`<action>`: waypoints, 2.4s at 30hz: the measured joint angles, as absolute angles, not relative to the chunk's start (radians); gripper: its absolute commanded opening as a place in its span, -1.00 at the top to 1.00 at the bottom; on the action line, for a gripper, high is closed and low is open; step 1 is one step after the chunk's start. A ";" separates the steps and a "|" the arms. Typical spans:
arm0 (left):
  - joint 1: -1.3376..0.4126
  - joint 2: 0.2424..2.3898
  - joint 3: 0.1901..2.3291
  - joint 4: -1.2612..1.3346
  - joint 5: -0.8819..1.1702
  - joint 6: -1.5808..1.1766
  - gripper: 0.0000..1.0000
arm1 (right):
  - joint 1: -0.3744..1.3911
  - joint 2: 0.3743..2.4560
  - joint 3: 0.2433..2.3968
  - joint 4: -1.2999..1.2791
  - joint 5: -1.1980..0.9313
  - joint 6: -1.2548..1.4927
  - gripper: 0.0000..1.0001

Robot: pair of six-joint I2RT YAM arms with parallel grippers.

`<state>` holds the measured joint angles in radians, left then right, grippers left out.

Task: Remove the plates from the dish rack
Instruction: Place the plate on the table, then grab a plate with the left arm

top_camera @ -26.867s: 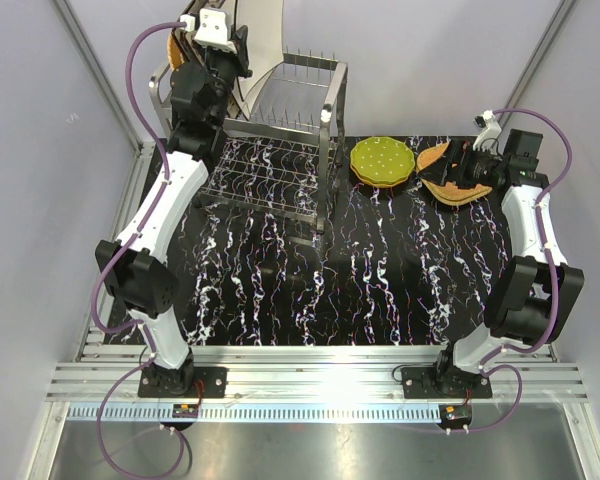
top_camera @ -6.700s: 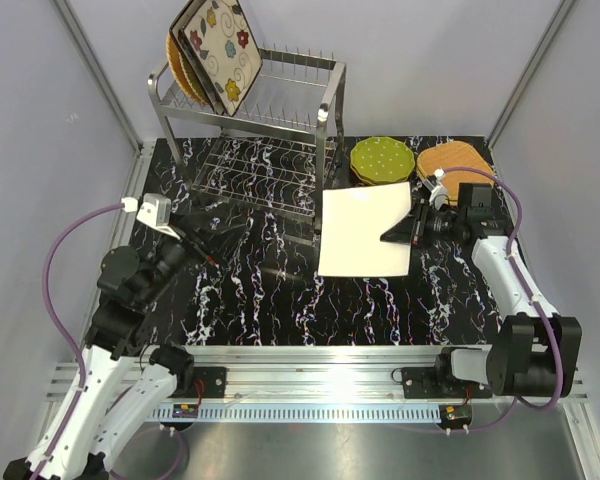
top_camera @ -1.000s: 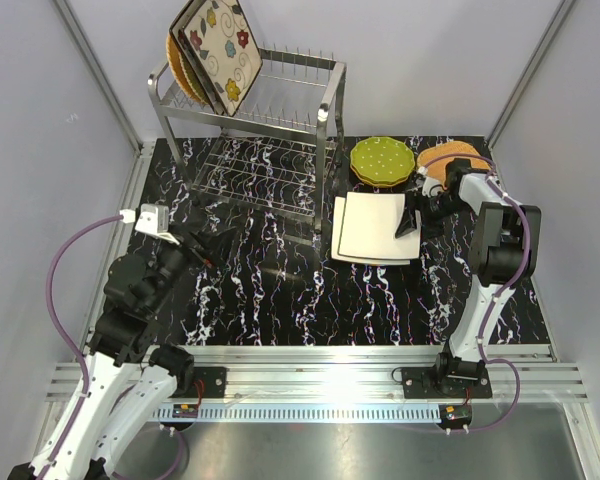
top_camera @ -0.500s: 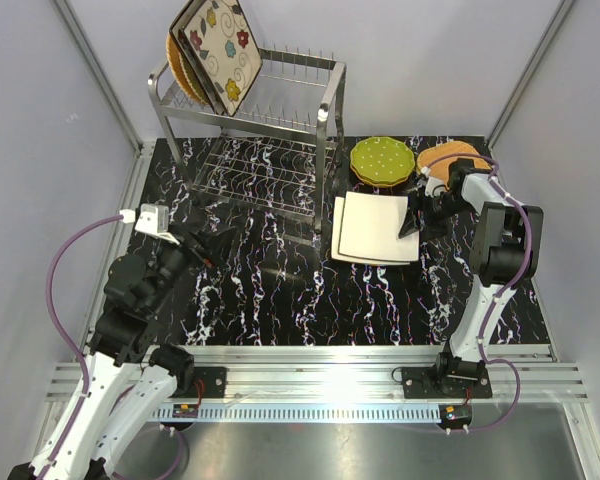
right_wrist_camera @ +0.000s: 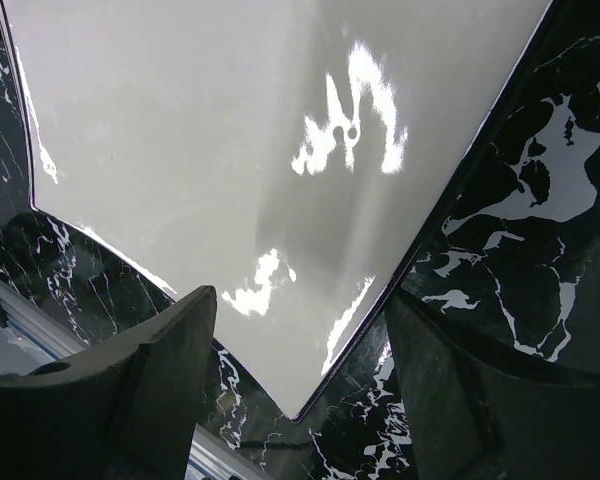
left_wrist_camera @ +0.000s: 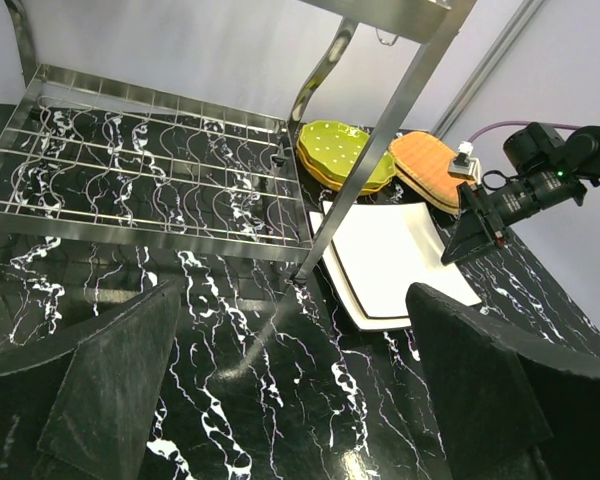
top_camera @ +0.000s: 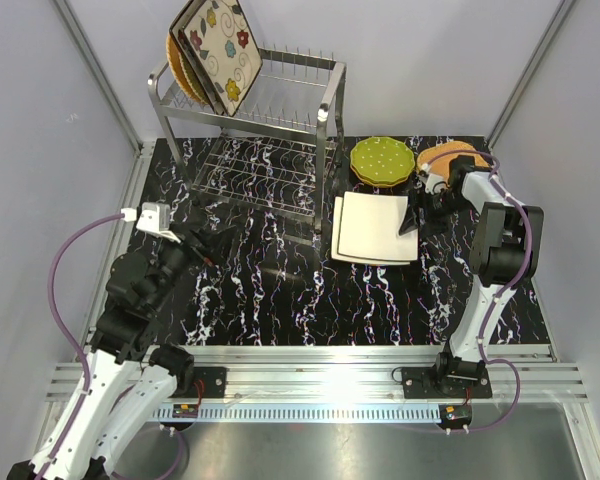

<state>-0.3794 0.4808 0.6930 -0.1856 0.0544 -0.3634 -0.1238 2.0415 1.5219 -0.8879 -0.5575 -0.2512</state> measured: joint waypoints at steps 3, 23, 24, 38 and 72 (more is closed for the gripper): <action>-0.379 0.493 0.693 -0.186 0.047 -0.363 -0.98 | -0.118 2.041 1.522 -0.886 -0.558 -0.251 -0.51; -0.379 0.582 0.825 -0.221 -0.043 -0.367 -0.98 | -0.049 2.041 1.533 -0.880 -0.524 -0.259 -0.54; -0.379 0.591 0.838 -0.226 -0.047 -0.367 -0.98 | -0.049 2.041 1.533 -0.880 -0.516 -0.262 -0.54; -0.379 0.753 1.003 -0.247 -0.080 -0.370 -0.98 | -0.055 1.924 1.531 -0.880 -0.476 -0.311 -0.55; -0.180 1.565 1.961 -0.397 -0.001 -0.792 -0.22 | -0.046 1.604 1.448 -0.826 -0.773 -0.281 -0.57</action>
<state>-0.1799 1.5650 1.9606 -0.3969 -0.0006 -0.7921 -0.0456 1.6035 1.4479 -0.8261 -0.7727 -0.2806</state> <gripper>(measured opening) 0.624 0.782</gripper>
